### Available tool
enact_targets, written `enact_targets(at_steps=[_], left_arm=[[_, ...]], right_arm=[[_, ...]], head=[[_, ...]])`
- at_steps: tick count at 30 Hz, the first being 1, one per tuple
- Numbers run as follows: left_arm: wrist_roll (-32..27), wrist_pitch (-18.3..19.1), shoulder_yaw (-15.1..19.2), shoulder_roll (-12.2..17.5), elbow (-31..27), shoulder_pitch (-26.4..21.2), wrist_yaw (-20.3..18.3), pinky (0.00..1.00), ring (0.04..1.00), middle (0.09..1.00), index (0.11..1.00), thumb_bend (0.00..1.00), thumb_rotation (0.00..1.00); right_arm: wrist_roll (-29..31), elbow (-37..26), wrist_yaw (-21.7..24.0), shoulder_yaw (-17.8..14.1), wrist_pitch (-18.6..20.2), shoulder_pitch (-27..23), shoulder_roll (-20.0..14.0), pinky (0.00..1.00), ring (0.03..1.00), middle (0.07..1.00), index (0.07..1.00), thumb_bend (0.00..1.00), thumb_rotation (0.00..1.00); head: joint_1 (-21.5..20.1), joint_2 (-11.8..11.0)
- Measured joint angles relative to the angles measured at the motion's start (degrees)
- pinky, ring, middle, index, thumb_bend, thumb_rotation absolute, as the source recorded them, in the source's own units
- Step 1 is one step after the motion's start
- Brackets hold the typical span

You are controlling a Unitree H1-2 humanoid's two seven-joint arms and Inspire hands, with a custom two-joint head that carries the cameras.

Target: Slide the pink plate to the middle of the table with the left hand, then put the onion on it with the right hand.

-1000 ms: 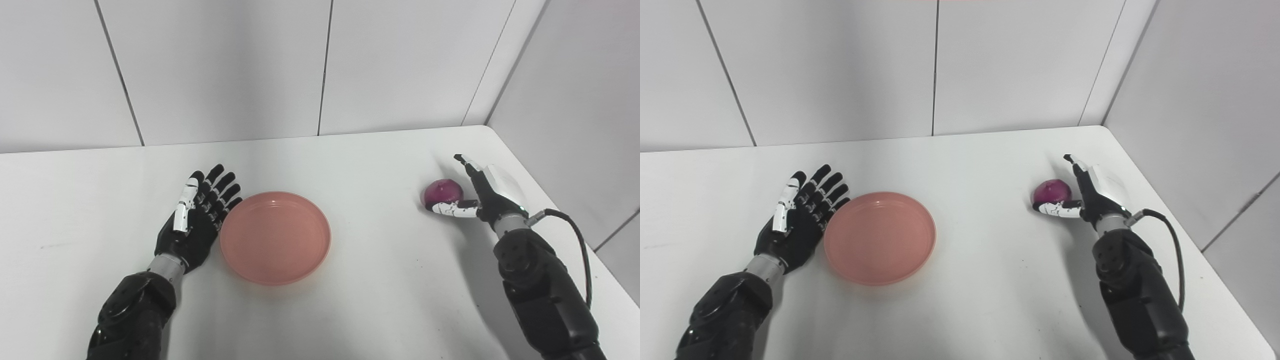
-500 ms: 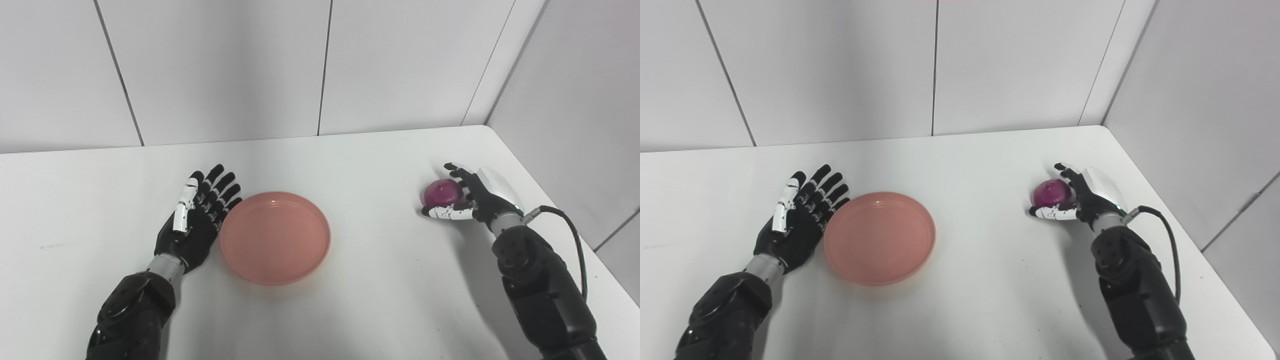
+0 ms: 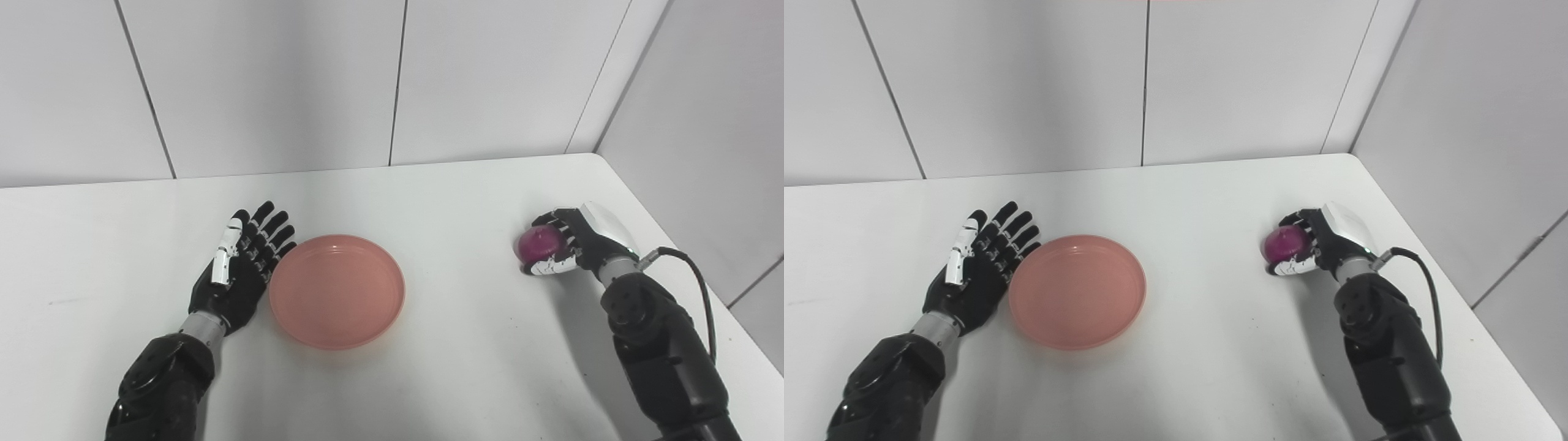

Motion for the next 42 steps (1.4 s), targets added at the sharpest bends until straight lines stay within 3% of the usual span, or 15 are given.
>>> enact_targets(at_steps=[1,2,3,5,6,9,17,23,37,42], left_arm=[[0.0,0.0,0.0,0.0,0.0,0.0,0.0,0.95,0.963,0.963,0.956,0.39,1.00],[0.0,0.0,0.0,0.0,0.0,0.0,0.0,0.95,0.963,0.963,0.956,0.40,1.00],[0.0,0.0,0.0,0.0,0.0,0.0,0.0,0.95,0.964,0.964,0.957,0.40,1.00],[0.0,0.0,0.0,0.0,0.0,0.0,0.0,0.95,0.964,0.965,0.957,0.39,1.00],[0.0,0.0,0.0,0.0,0.0,0.0,0.0,0.96,0.966,0.966,0.958,0.39,1.00],[0.0,0.0,0.0,0.0,0.0,0.0,0.0,0.96,0.969,0.968,0.959,0.39,1.00],[0.0,0.0,0.0,0.0,0.0,0.0,0.0,0.96,0.972,0.969,0.958,0.40,1.00],[0.0,0.0,0.0,0.0,0.0,0.0,0.0,0.96,0.972,0.971,0.960,0.40,1.00],[0.0,0.0,0.0,-0.2,0.0,0.0,0.0,0.96,0.968,0.969,0.962,0.39,1.00],[0.0,0.0,0.0,-0.3,0.1,0.1,0.0,0.97,0.973,0.972,0.963,0.39,1.00]], right_arm=[[0.0,0.0,0.0,0.1,0.0,-0.1,-0.2,0.46,0.537,0.587,0.580,0.84,0.01],[-0.1,0.0,0.0,0.2,0.0,-0.2,-0.3,0.44,0.521,0.575,0.519,0.63,0.09],[-0.2,0.0,0.0,0.2,0.0,-0.2,-0.5,0.40,0.486,0.557,0.501,0.56,0.11],[-0.5,0.0,0.0,0.3,0.0,-0.3,-0.5,0.37,0.463,0.545,0.492,0.53,0.12],[-0.5,0.0,0.0,0.3,0.0,-0.3,-0.5,0.37,0.455,0.502,0.493,0.53,0.05],[-0.5,0.1,-0.1,0.5,0.0,-0.3,-0.6,0.36,0.457,0.478,0.493,0.53,0.00],[-0.7,0.1,-0.1,0.7,0.0,-0.3,-0.7,0.35,0.457,0.470,0.497,0.53,0.00],[-1.8,-0.7,-0.2,0.4,0.0,-0.3,-0.5,0.40,0.491,0.490,0.488,0.53,0.00],[-1.7,-9.2,-1.5,0.8,0.0,-1.5,-0.3,0.37,0.452,0.469,0.499,0.53,0.00],[-2.0,-12.5,-1.8,2.3,0.0,-2.4,0.3,0.36,0.437,0.457,0.509,0.53,0.00]], head=[[0.0,0.0],[0.1,0.0],[0.1,0.0],[0.0,0.1],[0.0,0.1],[0.1,0.0],[0.2,0.0],[0.3,0.0],[1.0,-0.1],[1.6,-0.4]])
